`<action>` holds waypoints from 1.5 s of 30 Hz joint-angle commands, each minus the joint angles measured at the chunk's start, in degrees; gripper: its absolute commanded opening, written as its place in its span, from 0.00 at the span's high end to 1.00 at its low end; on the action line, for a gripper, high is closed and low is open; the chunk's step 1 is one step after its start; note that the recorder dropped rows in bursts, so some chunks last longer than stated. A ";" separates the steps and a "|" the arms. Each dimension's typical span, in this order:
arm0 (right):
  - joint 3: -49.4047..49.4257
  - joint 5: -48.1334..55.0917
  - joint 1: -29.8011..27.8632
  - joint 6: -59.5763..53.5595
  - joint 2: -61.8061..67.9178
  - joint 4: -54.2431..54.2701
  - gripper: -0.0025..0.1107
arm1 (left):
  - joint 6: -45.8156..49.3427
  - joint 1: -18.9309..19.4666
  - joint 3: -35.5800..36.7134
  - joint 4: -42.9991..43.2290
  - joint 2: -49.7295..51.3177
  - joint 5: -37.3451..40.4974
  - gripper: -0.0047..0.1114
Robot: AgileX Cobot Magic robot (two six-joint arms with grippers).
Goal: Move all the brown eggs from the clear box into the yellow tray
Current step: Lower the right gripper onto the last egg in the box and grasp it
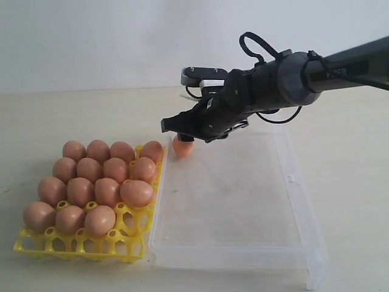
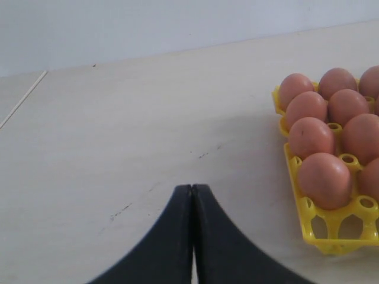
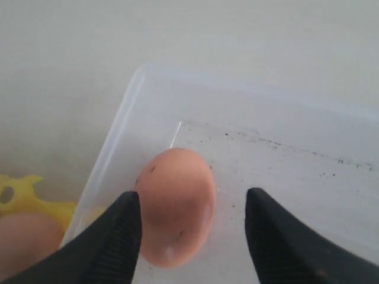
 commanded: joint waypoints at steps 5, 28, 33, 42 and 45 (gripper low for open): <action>-0.95 0.15 0.15 -2.23 0.03 1.58 0.44 | -0.27 -0.33 -0.23 -0.14 -0.32 -0.52 0.96; -1.05 -3.39 0.15 -3.69 3.72 1.60 0.45 | -0.27 -0.33 -0.23 -0.14 -0.32 -0.52 0.96; -1.05 -5.33 0.15 -3.69 4.02 1.60 0.47 | -0.27 -0.33 -0.23 -0.14 -0.32 -0.52 0.96; -1.05 -7.33 0.15 -4.73 4.02 1.60 0.47 | -0.27 -0.33 -0.23 -0.14 -0.32 -0.52 0.96; -1.05 -7.45 0.15 -4.73 4.21 1.60 0.47 | -0.27 -0.33 -0.23 -0.14 -0.32 -0.52 0.96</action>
